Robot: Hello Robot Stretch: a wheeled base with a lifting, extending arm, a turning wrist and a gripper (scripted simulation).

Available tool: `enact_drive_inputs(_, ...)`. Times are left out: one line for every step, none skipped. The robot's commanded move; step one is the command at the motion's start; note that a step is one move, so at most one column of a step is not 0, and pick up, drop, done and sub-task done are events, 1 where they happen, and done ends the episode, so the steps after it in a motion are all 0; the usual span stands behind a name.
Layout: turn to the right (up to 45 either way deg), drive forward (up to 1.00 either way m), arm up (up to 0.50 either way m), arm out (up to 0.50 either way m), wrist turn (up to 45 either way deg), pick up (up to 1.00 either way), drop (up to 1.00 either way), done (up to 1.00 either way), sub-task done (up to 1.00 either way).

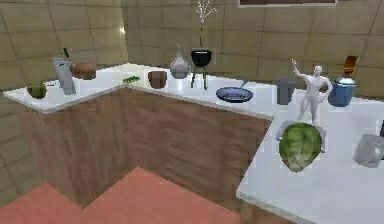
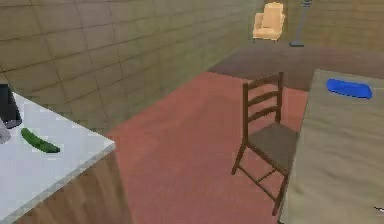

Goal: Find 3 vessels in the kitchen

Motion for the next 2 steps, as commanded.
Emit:
enact_drive_inputs(-45.0, 0.00, 0.00, 0.00, 0.0, 0.00, 0.00, 0.00, 0.00)
enact_drive_inputs(-6.0, 0.00, 0.00, 0.00, 0.0, 0.00, 0.00, 0.00, 0.00)
